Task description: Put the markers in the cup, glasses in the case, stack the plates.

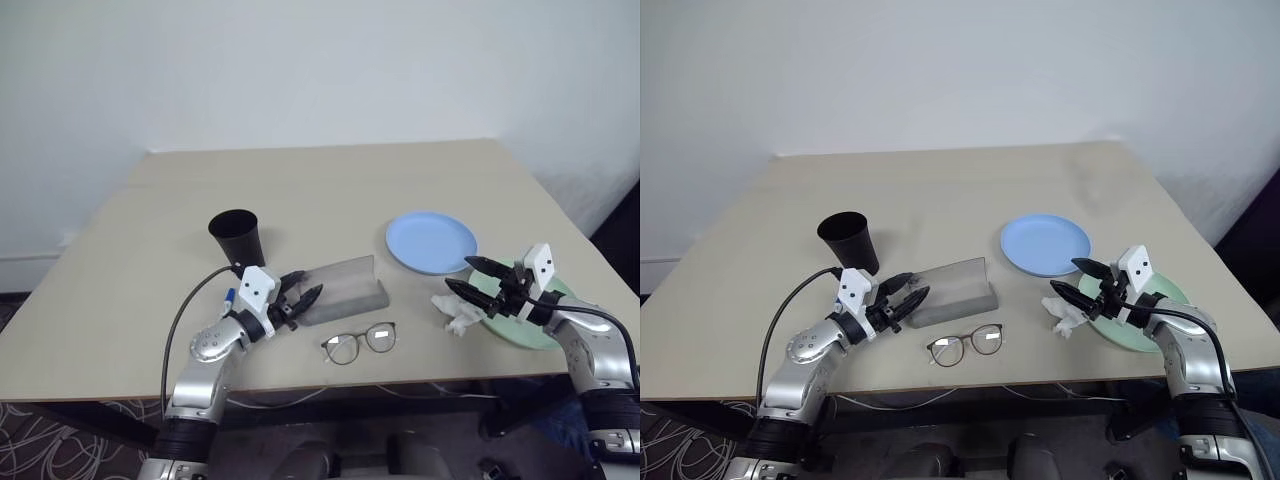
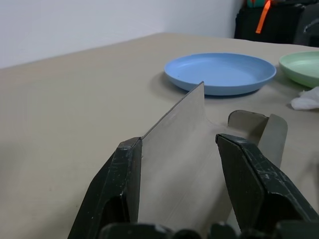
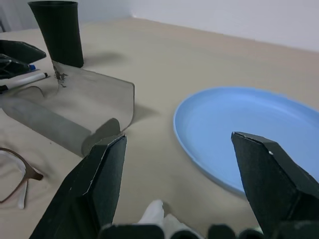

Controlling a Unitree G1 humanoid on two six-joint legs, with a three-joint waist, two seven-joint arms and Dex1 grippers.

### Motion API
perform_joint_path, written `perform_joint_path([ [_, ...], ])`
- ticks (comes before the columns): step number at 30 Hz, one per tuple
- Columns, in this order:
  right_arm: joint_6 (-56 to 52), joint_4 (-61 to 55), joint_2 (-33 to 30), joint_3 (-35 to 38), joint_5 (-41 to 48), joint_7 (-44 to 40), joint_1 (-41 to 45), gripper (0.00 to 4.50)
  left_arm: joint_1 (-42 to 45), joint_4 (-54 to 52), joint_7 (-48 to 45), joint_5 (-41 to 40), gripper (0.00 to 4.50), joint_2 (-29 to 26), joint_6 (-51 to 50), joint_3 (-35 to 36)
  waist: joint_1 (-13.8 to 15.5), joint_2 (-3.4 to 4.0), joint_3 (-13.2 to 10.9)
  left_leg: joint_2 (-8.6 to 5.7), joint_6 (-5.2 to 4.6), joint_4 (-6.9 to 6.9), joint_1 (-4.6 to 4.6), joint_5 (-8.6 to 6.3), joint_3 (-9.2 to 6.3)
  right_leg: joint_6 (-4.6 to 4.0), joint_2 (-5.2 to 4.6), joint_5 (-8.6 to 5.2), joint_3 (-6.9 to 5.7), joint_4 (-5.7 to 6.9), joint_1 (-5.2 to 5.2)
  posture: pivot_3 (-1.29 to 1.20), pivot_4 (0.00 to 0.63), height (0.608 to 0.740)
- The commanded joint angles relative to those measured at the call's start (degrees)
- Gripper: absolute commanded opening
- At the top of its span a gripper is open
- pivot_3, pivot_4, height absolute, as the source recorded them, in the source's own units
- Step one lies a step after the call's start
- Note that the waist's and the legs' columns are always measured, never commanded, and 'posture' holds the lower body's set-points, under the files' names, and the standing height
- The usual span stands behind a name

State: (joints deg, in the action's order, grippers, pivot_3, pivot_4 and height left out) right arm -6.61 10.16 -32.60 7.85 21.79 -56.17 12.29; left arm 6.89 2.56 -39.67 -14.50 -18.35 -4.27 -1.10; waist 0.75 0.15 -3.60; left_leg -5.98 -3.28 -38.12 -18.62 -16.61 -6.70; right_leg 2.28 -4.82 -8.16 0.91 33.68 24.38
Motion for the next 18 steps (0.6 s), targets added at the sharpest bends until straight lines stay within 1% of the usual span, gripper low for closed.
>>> perform_joint_path([
  [1, -0.47, -3.82, -0.86, 1.64, 0.95, 0.87, -1.16, 3.65, 0.52, -1.21, -0.47, -1.10, 2.45, -0.63, 0.72, 1.22, 0.02, 0.00, 0.00, 0.00, 0.00, 0.00, 0.00, 0.00, 0.00, 0.00, 0.00, 0.00, 0.00, -0.01, 0.00, 0.00, 0.000, 0.740],
  [5, -2.16, -7.22, -2.08, 2.49, 1.76, 0.87, -3.10, 3.65, 0.77, -1.72, -1.01, -1.66, 2.45, -0.93, -0.14, 1.48, 0.06, -0.01, 0.00, -0.02, -0.01, -0.01, -0.03, 0.00, 0.00, 0.00, -0.01, 0.00, 0.01, -0.02, 0.00, 0.00, 0.000, 0.740],
  [12, -3.68, -9.82, -4.62, 3.27, 1.34, 1.15, -4.82, 3.65, 0.91, -2.19, -0.61, -1.56, 2.45, -0.31, -0.28, 0.83, 0.02, -0.04, -0.02, 0.03, 0.00, -0.01, -0.02, -0.02, 0.01, 0.01, -0.01, -0.01, -0.02, -0.02, 0.00, 0.00, 0.000, 0.740],
  [14, -4.95, -10.33, -6.91, 4.34, 1.29, 0.44, -5.73, 3.65, 0.81, -2.29, -0.70, -1.71, 2.45, -0.26, -0.52, 0.68, 0.07, -0.04, -0.02, 0.02, 0.00, -0.01, -0.03, -0.02, 0.01, 0.01, -0.01, -0.01, -0.02, -0.02, -0.01, 0.00, 0.000, 0.740],
  [18, -8.67, -9.32, -13.70, 6.56, 1.62, -2.23, -7.35, 3.65, 1.35, -1.71, -1.44, -1.55, 2.45, -0.65, -0.52, 0.33, 0.21, -0.06, -0.03, -0.03, -0.04, -0.06, -0.07, -0.03, 0.03, 0.01, -0.06, -0.01, -0.01, -0.05, -0.01, 0.00, 0.000, 0.740],
])
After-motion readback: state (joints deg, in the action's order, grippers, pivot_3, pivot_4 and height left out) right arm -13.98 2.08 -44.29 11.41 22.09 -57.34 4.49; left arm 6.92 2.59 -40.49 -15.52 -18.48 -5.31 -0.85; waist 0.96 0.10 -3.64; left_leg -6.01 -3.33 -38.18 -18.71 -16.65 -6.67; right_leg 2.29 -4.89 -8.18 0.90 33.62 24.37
